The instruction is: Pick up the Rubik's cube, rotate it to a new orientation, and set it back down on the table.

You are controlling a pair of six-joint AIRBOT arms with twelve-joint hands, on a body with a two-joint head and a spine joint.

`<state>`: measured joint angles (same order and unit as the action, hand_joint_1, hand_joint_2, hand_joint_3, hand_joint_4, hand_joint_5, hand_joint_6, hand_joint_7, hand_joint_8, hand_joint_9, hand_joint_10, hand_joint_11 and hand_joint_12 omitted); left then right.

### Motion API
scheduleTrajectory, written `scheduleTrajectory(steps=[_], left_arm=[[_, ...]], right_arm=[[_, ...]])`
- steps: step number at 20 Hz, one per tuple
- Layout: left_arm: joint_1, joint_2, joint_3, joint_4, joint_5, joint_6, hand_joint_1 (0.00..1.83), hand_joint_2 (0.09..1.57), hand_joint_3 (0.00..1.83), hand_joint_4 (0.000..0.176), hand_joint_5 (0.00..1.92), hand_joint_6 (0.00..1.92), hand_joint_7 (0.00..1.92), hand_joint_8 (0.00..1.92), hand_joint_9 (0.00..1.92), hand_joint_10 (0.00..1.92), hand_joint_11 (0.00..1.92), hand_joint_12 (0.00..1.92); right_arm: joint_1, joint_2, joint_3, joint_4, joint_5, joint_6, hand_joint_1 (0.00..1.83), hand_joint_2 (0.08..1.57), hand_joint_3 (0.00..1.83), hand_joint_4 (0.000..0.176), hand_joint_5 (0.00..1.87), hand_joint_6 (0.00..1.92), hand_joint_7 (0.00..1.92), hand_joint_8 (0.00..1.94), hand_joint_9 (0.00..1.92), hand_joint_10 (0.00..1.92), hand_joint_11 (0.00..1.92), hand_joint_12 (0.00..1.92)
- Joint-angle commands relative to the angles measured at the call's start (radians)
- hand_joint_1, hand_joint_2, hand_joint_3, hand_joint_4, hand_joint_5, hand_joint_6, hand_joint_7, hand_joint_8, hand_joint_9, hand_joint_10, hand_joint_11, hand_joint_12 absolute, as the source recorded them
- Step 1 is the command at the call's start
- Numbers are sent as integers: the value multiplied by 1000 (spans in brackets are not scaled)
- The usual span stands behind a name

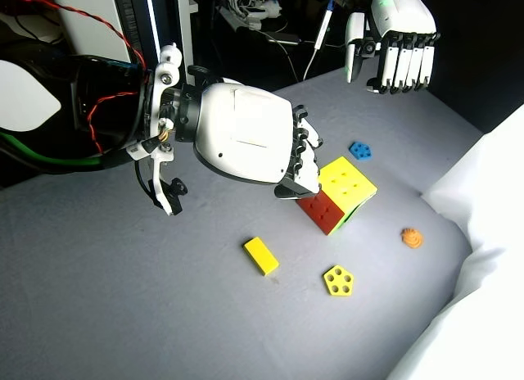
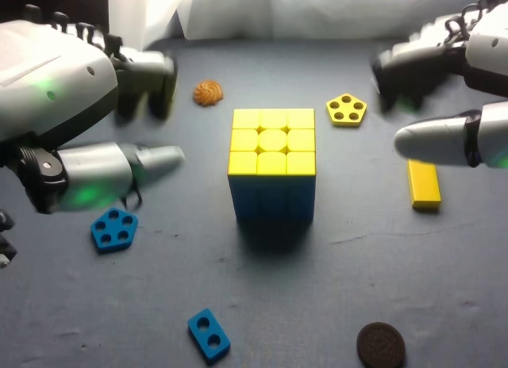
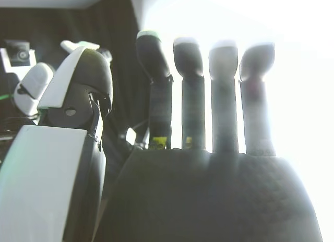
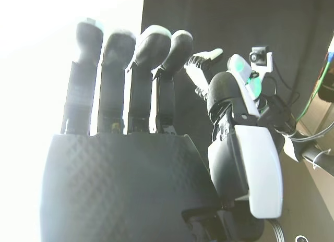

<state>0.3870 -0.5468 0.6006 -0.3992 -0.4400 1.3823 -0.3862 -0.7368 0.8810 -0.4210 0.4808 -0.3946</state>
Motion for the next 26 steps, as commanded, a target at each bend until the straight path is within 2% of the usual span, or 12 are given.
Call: scheduleTrajectory(steps=[1, 2, 5, 6, 8, 10, 12, 15, 18, 22, 24, 26], left_arm=[[-21, -3, 4, 1, -113, 10, 266, 1272, 23, 0, 158, 7, 250, 1, 258, 12, 0, 819], [-28, -6, 4, -21, -113, 37, 263, 1274, 19, 0, 152, 3, 244, 0, 251, 7, 0, 811], [-65, -25, 6, -121, -112, 163, 280, 1276, 10, 0, 137, 3, 229, 1, 238, 4, 0, 761], [-84, -35, 6, -183, -101, 231, 256, 1276, 7, 0, 109, 0, 190, 0, 211, 0, 0, 701], [-114, -61, 5, -333, -82, 380, 130, 1273, 2, 0, 42, 1, 125, 1, 154, 1, 0, 485], [-140, -103, 7, -488, -87, 549, 67, 1262, 0, 0, 44, 2, 81, 4, 94, 4, 0, 301], [-144, -153, 12, -597, -129, 651, 53, 1242, 0, 0, 44, 1, 63, 2, 66, 5, 0, 214], [-123, -211, 37, -626, -152, 665, 112, 1231, 0, 0, 62, 6, 98, 6, 89, 7, 0, 281], [-96, -260, 58, -637, -154, 663, 95, 1228, 0, 0, 59, 10, 68, 1, 61, 2, 0, 166], [-42, -338, 75, -641, -259, 641, 78, 1229, 0, 0, 34, 3, 57, 0, 47, 0, 0, 115], [-38, -368, 96, -652, -261, 641, 511, 1126, 0, 0, 0, 0, 10, 0, 24, 2, 0, 76], [-37, -402, 121, -665, -262, 645, 779, 1056, 0, 0, 0, 0, 30, 5, 58, 8, 0, 202]], right_arm=[[7, 7, -2, 29, 124, 5, 0, 1265, 16, 0, 48, 142, 201, 40, 11, 447, 0, 800], [6, 7, -2, 29, 127, 2, 0, 1263, 7, 0, 40, 123, 191, 23, 2, 432, 0, 737], [-17, 14, -2, 29, 200, -12, 0, 1257, 1, 0, 28, 96, 172, 6, 0, 423, 0, 758], [-21, 14, -2, 29, 225, -12, 0, 1253, 0, 0, 12, 76, 140, 5, 0, 341, 0, 617], [-20, 17, -9, 29, 233, -12, 1, 1250, 0, 0, 16, 56, 89, 9, 11, 146, 0, 82], [-18, 17, -11, 29, 229, -14, 18, 1251, 1, 0, 2, 10, 47, 9, 0, 51, 0, 2], [-17, 17, -11, 29, 224, -15, 1, 1247, 0, 0, 0, 0, 32, 4, 0, 4, 0, 0], [-18, 17, -11, 29, 222, -17, 0, 1254, 2, 0, 0, 0, 1, 0, 0, 0, 0, 0], [-19, 17, -11, 29, 217, -23, 0, 1236, 0, 0, 29, 12, 59, 23, 36, 15, 0, 0], [-18, 17, -11, 47, 211, -45, 0, 1238, 0, 0, 25, 10, 54, 18, 33, 14, 0, 0], [-17, 17, -11, 57, 210, -69, 0, 1242, 0, 0, 35, 13, 63, 19, 44, 18, 0, 0], [-15, 16, -11, 58, 187, -97, 0, 1246, 0, 0, 23, 8, 49, 10, 41, 16, 0, 0]])
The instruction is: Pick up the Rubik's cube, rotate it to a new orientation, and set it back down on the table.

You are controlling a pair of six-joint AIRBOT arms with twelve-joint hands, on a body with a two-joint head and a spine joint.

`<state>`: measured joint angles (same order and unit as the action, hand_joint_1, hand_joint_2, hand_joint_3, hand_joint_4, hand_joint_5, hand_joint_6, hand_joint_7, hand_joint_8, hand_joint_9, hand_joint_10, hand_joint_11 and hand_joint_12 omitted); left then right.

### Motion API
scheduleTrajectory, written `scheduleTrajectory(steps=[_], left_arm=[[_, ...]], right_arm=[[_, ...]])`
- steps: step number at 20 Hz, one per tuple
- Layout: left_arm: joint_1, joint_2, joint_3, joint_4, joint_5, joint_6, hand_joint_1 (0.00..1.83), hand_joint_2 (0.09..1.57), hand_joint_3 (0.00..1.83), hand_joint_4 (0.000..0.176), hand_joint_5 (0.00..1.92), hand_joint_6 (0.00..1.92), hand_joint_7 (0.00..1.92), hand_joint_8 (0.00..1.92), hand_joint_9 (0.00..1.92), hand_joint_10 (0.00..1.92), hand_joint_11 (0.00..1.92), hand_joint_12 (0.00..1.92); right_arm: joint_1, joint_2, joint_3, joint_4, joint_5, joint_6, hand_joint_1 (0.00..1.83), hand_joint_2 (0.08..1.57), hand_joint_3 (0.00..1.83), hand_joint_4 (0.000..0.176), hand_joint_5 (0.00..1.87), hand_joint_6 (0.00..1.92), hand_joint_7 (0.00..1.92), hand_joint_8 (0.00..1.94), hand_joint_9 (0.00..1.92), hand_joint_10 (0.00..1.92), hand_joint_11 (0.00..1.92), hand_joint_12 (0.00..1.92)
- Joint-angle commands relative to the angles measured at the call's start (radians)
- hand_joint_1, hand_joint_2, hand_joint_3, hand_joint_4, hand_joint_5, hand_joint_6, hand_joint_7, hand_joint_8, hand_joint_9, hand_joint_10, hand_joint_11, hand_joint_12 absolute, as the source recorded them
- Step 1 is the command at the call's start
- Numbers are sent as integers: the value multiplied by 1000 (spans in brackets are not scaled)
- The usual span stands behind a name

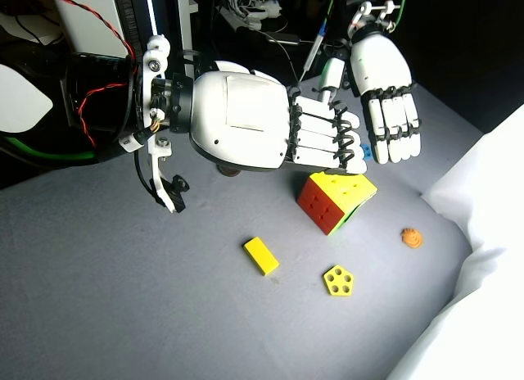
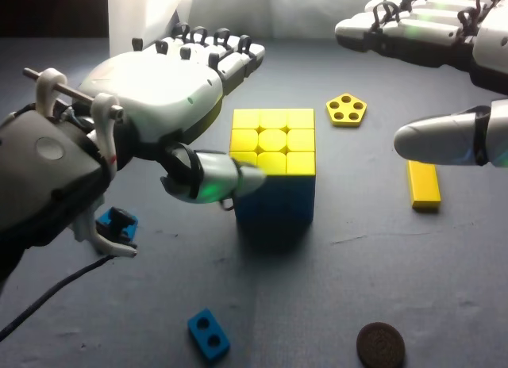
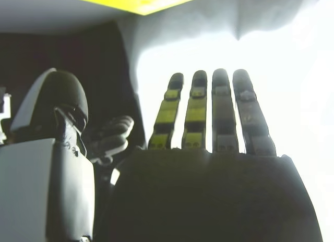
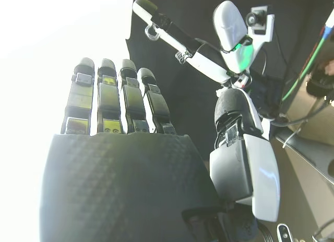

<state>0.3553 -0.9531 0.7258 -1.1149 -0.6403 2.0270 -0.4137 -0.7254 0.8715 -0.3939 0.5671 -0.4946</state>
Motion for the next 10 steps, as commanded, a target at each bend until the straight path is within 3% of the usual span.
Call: scheduleTrajectory(steps=[1, 5, 10], left_arm=[[-6, -8, 5, 45, -65, 3, 826, 1084, 1, 0, 0, 0, 5, 0, 28, 5, 0, 131], [0, -50, 33, 8, -82, 22, 929, 1071, 0, 0, 0, 0, 0, 0, 0, 0, 0, 2], [1, -91, 44, -106, -129, 84, 931, 1060, 0, 0, 0, 0, 0, 0, 0, 0, 0, 0]], right_arm=[[16, 5, -1, 40, 76, 0, 0, 1246, 0, 0, 24, 8, 54, 11, 39, 15, 0, 0], [29, 15, 12, 99, 38, -16, 0, 1247, 1, 0, 22, 6, 55, 9, 18, 5, 0, 0], [32, 23, 13, 108, 75, -16, 0, 1248, 1, 0, 12, 5, 54, 7, 30, 10, 0, 0]])
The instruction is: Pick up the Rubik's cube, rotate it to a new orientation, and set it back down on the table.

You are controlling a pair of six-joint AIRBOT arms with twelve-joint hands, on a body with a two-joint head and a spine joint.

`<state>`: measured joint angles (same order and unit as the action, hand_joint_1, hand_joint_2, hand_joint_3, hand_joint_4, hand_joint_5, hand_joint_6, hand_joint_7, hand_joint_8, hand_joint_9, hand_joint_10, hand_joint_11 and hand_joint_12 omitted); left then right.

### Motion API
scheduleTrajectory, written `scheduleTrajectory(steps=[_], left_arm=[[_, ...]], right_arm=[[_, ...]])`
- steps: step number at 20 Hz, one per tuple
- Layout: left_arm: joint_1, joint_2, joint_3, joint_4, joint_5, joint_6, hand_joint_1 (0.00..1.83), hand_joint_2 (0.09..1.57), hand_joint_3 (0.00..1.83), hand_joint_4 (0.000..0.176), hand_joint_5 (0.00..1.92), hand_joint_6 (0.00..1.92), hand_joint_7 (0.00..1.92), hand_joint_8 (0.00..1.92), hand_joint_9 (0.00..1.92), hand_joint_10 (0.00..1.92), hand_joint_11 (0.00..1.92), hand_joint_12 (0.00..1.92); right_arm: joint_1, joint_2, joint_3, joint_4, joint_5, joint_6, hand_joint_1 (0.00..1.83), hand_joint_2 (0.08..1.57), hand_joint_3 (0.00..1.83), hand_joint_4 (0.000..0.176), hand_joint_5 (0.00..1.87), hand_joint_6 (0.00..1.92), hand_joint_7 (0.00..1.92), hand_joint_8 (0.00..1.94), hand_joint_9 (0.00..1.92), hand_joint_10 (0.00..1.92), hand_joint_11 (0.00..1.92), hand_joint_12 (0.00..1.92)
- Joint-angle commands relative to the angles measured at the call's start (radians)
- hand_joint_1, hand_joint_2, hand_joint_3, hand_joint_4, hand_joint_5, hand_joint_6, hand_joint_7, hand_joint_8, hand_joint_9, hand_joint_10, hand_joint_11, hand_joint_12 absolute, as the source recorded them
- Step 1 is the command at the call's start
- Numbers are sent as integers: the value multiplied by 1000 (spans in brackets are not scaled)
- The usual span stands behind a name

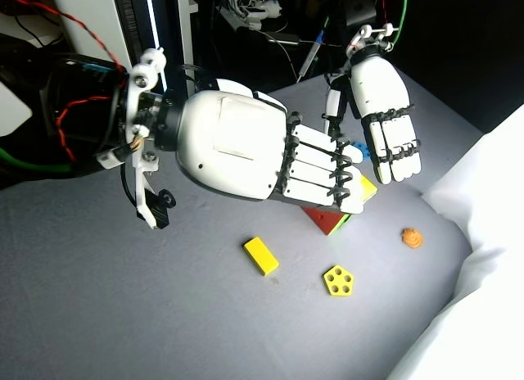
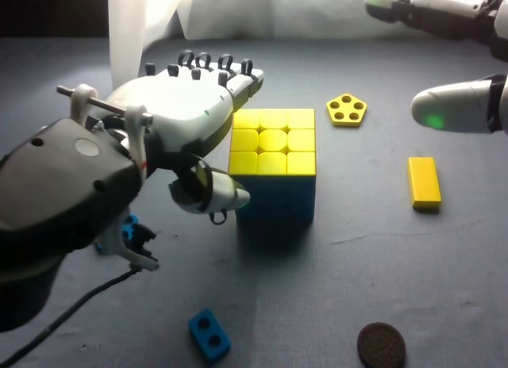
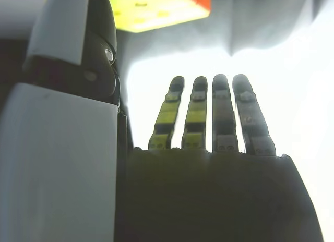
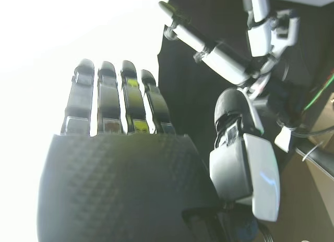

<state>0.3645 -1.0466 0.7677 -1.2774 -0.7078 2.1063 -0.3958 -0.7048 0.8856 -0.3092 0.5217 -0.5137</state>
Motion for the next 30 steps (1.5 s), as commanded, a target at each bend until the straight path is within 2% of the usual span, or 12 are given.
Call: scheduleTrajectory(steps=[1, 7, 10, 16, 28, 30], left_arm=[[-8, -6, 5, 49, -69, 10, 934, 1065, 0, 0, 0, 0, 0, 0, 0, 0, 0, 0], [-12, -86, 63, 11, -70, 12, 932, 1072, 1, 0, 0, 0, 0, 0, 0, 0, 0, 0], [-16, -110, 89, -9, -70, 16, 964, 1055, 0, 0, 0, 0, 0, 0, 0, 0, 0, 0], [-18, -117, 113, -61, -70, 61, 922, 1074, 2, 0, 0, 0, 0, 0, 0, 0, 0, 0], [-17, -165, 159, -60, -63, 70, 977, 1025, 0, 0, 0, 0, 0, 0, 0, 0, 0, 0], [-14, -172, 167, -60, -63, 70, 921, 1032, 0, 0, 0, 0, 0, 0, 0, 0, 0, 0]], right_arm=[[14, 1, -2, 19, 120, 3, 0, 1249, 1, 0, 2, 0, 42, 2, 18, 4, 0, 0], [14, 1, -8, 6, 119, 3, 79, 1238, 0, 0, 0, 0, 60, 4, 26, 6, 0, 0], [13, 1, -12, 4, 119, 3, 1, 1252, 4, 0, 20, 9, 59, 14, 50, 16, 2, 1], [8, 1, -22, -7, 119, 3, 8, 1254, 4, 0, 6, 2, 47, 8, 33, 6, 0, 0], [6, 2, -29, -16, 119, 3, 0, 1268, 7, 0, 36, 14, 57, 9, 64, 24, 0, 0], [5, 2, -30, -18, 118, 3, 0, 1260, 3, 0, 25, 9, 36, 0, 40, 13, 0, 0]])
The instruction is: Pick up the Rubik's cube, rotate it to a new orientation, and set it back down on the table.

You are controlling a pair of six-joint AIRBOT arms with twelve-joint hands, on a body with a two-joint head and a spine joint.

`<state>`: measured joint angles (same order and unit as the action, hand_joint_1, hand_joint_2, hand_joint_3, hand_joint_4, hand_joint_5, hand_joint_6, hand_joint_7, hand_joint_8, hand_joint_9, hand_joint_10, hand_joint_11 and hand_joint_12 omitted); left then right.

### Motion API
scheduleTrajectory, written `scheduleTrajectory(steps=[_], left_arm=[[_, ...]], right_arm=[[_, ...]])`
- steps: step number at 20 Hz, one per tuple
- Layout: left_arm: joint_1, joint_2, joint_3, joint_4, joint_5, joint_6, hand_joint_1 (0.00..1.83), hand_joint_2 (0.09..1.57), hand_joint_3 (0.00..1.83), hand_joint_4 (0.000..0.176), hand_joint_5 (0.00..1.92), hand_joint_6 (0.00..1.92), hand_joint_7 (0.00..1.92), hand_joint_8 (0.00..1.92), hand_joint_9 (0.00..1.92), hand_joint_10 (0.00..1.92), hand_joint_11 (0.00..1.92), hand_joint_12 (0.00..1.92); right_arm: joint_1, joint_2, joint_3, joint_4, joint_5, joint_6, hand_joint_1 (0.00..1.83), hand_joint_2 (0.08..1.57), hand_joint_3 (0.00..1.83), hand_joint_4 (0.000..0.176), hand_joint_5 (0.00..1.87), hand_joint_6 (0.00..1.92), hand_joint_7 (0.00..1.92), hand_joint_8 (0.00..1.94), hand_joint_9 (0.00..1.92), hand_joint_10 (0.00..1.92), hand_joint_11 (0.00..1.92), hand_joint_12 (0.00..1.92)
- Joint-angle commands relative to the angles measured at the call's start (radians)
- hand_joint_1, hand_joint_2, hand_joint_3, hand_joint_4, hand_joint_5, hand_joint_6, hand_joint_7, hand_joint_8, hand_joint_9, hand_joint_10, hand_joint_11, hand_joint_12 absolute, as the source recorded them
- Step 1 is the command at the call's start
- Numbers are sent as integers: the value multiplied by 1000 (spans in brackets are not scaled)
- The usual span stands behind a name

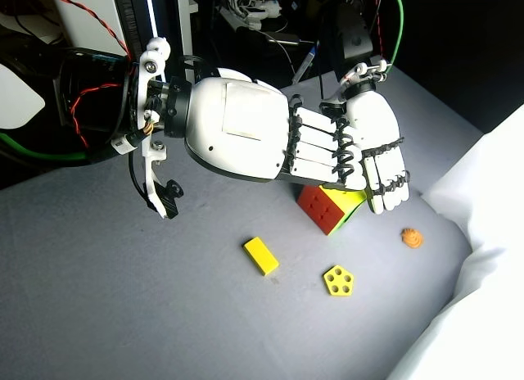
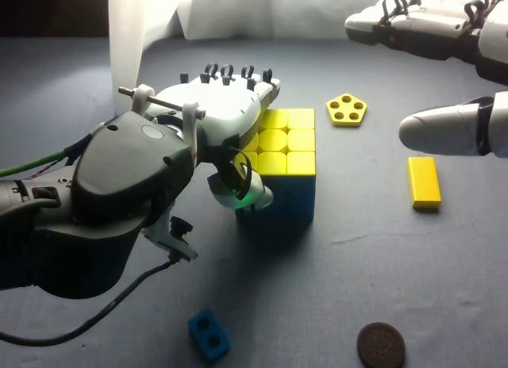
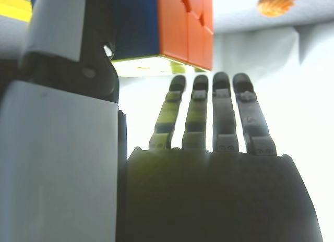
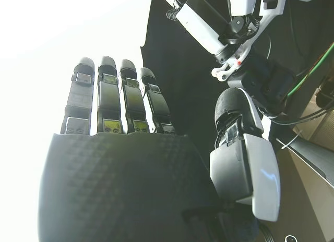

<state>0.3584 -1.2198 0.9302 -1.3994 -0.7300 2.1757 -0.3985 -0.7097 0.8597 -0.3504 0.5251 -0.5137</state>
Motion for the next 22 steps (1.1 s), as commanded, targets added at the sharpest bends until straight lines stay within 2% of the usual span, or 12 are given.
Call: scheduleTrajectory(steps=[1, 8, 12, 19, 22], left_arm=[[-5, 0, 7, 62, -41, 0, 921, 1036, 0, 0, 0, 0, 0, 0, 0, 0, 0, 0], [21, -1, 26, 61, -28, -7, 932, 986, 0, 0, 0, 0, 0, 0, 0, 0, 0, 0], [22, -4, 33, 74, -18, -7, 920, 1018, 0, 0, 0, 0, 0, 0, 0, 0, 0, 0], [13, -22, 42, 85, -15, -7, 958, 974, 0, 0, 0, 0, 0, 0, 0, 0, 0, 0], [9, -35, 50, 85, -12, -7, 904, 994, 0, 0, 0, 0, 0, 0, 0, 0, 0, 0]], right_arm=[[8, 7, -4, 23, 115, 3, 0, 1261, 3, 0, 13, 4, 28, 0, 21, 5, 0, 0], [5, 7, -8, 17, 114, 3, 0, 1262, 2, 0, 11, 2, 23, 2, 1, 0, 0, 0], [4, 8, -8, 16, 114, 3, 0, 1268, 4, 0, 12, 2, 12, 2, 3, 1, 0, 0], [4, 7, -9, 14, 115, 3, 18, 1261, 0, 0, 3, 1, 32, 9, 26, 10, 0, 0], [4, 7, -9, 14, 115, 3, 42, 1253, 0, 0, 17, 7, 66, 19, 46, 18, 0, 0]])
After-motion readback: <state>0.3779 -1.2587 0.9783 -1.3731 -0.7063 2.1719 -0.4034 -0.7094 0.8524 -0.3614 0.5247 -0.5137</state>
